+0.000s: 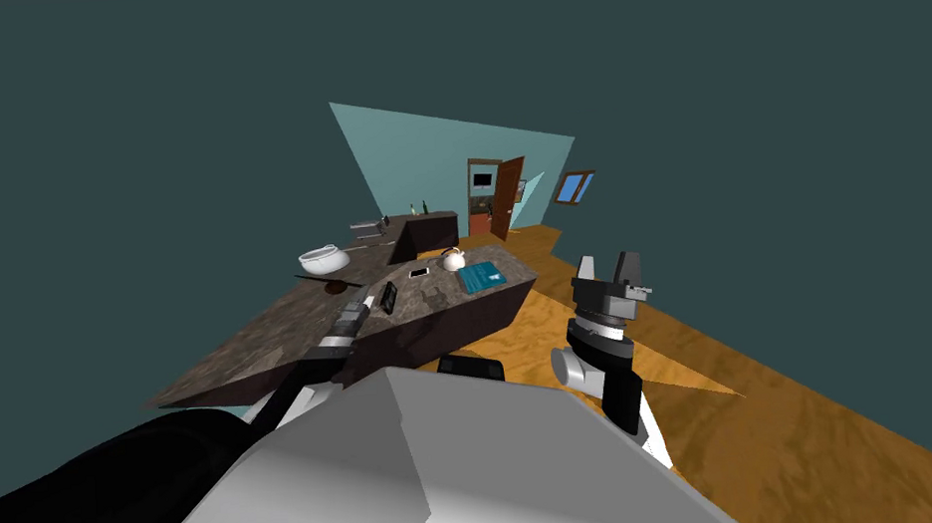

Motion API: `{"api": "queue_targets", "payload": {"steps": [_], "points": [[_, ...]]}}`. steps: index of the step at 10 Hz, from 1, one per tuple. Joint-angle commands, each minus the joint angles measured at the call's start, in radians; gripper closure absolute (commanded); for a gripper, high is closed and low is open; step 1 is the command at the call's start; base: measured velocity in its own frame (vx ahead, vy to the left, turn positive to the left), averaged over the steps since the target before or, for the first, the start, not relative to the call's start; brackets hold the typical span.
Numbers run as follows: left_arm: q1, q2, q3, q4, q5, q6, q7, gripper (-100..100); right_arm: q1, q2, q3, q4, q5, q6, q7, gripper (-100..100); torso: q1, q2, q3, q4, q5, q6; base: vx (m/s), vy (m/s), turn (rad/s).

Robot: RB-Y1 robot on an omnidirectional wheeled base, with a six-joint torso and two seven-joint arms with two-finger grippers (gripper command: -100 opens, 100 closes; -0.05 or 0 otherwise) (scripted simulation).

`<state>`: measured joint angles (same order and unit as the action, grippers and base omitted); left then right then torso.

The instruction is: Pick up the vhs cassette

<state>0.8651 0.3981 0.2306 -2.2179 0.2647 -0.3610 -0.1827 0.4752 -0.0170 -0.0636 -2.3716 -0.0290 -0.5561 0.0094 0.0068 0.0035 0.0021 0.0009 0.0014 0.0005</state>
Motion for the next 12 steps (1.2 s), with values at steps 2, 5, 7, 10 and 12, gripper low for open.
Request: {"api": "queue_targets", "payload": {"steps": [2,5,7,10,12], "points": [[0.073,0.056,0.035,-0.007,0.061,0.028,-0.018,-100,0.0,0.0,0.0,0.0,0.0,0.0,0.0,0,-0.001,-0.001,0.0,0.0,0.0,-0.001,-0.051,0.059,-0.216],[0.128,0.093,0.059,-0.006,0.099,0.041,-0.027,-100,0.0,0.0,0.0,0.0,0.0,0.0,0.0,0,-0.002,-0.003,-0.002,-0.001,0.0,0.0,-0.036,0.045,-0.18],[0.178,0.13,0.081,-0.004,0.136,0.055,-0.034,-100,0.0,0.0,0.0,0.0,0.0,0.0,0.0,0,-0.002,-0.002,-0.001,-0.001,0.0,0.0,-0.045,0.039,-0.196],[0.281,0.205,0.123,-0.002,0.211,0.085,-0.048,-100,0.0,0.0,0.0,0.0,0.0,0.0,0.0,0,-0.001,-0.003,-0.002,-0.001,0.0,0.0,-0.039,0.052,-0.305],[0.334,0.241,0.143,0.0,0.248,0.102,-0.054,-100,0.0,0.0,0.0,0.0,0.0,0.0,0.0,0,-0.001,-0.003,-0.002,-0.001,0.0,-0.001,-0.034,0.04,-0.184]]}}
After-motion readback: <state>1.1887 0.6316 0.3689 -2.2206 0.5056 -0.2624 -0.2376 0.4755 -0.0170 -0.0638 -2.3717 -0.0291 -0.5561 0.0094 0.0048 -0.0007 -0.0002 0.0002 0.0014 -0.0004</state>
